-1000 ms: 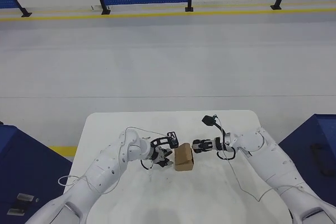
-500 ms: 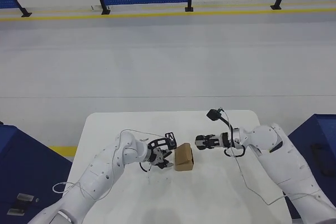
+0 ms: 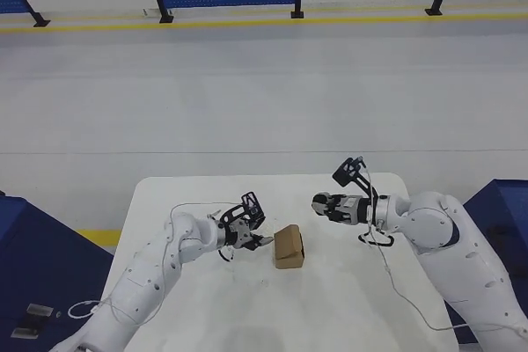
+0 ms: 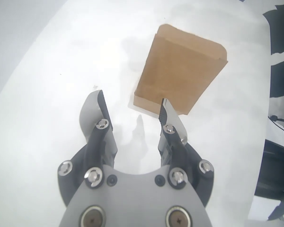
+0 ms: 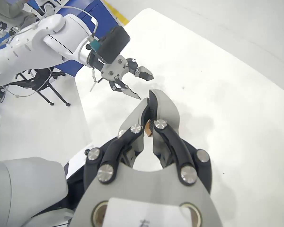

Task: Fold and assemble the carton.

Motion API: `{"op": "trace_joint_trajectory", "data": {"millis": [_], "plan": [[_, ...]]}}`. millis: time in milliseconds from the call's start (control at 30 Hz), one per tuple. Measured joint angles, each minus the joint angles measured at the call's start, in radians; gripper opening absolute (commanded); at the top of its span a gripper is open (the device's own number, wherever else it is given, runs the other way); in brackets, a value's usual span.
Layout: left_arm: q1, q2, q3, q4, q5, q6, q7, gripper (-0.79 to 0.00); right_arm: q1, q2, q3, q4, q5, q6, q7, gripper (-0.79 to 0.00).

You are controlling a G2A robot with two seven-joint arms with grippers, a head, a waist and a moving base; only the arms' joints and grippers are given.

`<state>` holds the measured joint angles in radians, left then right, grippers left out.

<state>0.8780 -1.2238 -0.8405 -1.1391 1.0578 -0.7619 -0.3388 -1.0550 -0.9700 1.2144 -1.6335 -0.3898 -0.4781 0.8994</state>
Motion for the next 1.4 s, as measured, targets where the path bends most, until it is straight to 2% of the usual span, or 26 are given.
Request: {"op": "trace_joint_trajectory", "data": {"millis": [67, 100, 267, 400, 567, 800, 1000, 1300, 1367, 1400], "plan": [[0.026, 0.01, -0.025, -0.024, -0.014, -0.006, 0.0, -0.425, 0.006, 0.004, 0.003, -0.053, -0.108, -0.024, -0.07, -0.785], [0.037, 0.016, -0.038, -0.033, -0.029, -0.023, -0.012, -0.431, 0.003, 0.005, -0.016, -0.08, -0.213, -0.057, -0.103, -0.785], [0.057, 0.028, -0.053, -0.075, -0.045, -0.047, -0.089, -0.434, 0.026, 0.002, -0.096, -0.089, -0.561, -0.213, -0.195, -0.785], [0.071, 0.032, -0.061, -0.103, -0.062, -0.042, -0.105, -0.443, 0.066, -0.003, -0.157, -0.055, -0.686, -0.34, -0.217, -0.785], [0.092, 0.042, -0.087, -0.124, -0.078, -0.068, -0.076, -0.434, 0.137, -0.017, -0.25, 0.055, -0.69, -0.495, -0.203, -0.785], [0.108, 0.045, -0.079, -0.138, -0.061, -0.048, -0.094, -0.44, 0.131, -0.017, -0.256, 0.045, -0.7, -0.493, -0.212, -0.785], [0.083, 0.032, -0.037, -0.108, -0.086, -0.039, -0.133, -0.437, 0.105, -0.01, -0.248, 0.016, -0.784, -0.525, -0.308, -0.785], [0.054, 0.02, -0.003, -0.067, -0.109, -0.035, -0.15, -0.428, 0.102, -0.02, -0.285, 0.042, -0.863, -0.468, -0.401, -0.785], [0.05, 0.018, 0.001, -0.061, -0.112, -0.036, -0.15, -0.428, 0.104, -0.023, -0.299, 0.04, -0.893, -0.467, -0.42, -0.73], [0.048, 0.018, 0.003, -0.059, -0.113, -0.038, -0.149, -0.428, 0.105, -0.024, -0.307, 0.039, -0.913, -0.463, -0.428, -0.668]]}}
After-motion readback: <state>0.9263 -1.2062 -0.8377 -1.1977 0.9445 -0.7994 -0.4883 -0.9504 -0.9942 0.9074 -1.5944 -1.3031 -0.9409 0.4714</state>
